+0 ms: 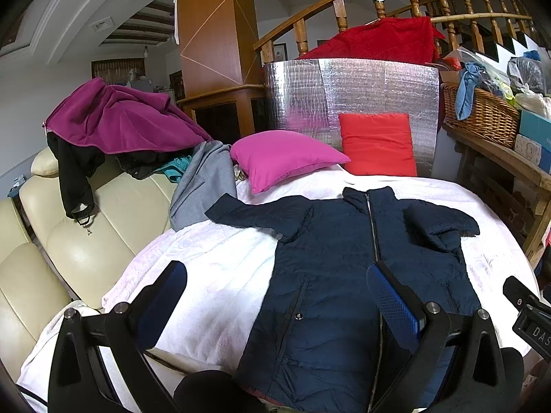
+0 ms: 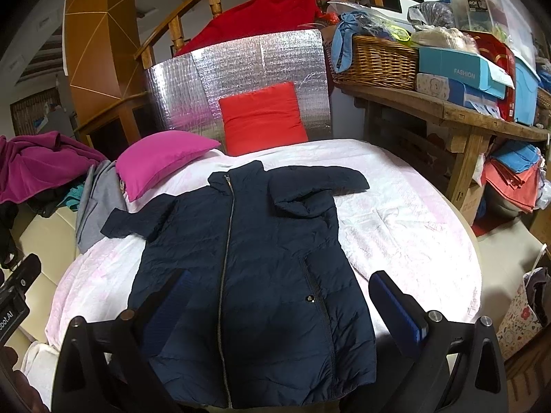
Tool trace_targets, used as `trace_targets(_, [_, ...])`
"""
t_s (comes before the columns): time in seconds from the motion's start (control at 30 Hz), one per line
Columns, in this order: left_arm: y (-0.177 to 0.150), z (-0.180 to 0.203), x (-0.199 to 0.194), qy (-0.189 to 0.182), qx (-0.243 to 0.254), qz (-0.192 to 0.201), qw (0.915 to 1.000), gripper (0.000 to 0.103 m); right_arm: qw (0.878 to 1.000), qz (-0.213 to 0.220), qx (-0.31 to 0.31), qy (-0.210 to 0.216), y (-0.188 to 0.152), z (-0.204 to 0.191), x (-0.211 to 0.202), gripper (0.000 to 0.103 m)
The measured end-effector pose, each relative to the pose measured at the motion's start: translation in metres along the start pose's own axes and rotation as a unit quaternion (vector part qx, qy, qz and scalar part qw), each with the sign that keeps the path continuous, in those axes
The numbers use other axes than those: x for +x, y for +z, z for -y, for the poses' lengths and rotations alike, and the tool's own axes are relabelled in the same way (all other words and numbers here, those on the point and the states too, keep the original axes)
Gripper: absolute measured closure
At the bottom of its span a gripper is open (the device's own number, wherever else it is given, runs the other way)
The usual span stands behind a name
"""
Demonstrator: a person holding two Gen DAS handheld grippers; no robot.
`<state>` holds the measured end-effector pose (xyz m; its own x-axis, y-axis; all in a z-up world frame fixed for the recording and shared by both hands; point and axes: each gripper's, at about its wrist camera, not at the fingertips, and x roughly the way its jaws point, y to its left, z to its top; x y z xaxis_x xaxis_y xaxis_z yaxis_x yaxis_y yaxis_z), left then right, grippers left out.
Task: Fold large clothes
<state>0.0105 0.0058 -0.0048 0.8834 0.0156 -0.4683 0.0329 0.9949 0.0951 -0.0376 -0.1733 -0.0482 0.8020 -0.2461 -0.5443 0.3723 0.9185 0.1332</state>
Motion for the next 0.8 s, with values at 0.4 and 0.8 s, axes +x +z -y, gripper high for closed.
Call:
trace_targets(0.4, [-0.0010, -0.0010, 0.0005, 0.000, -0.002, -0.004, 1.0000, 0.000, 1.000, 0.003, 0.000, 0.002, -0.0044, 0.0023, 0.0022, 0.000])
trace_targets(0.8, [0.0003, -0.0021, 0.0023, 0.001, -0.005, -0.009, 0.9999, 0.000, 1.000, 0.015, -0.006, 0.002, -0.0046, 0.0007, 0.0040, 0.000])
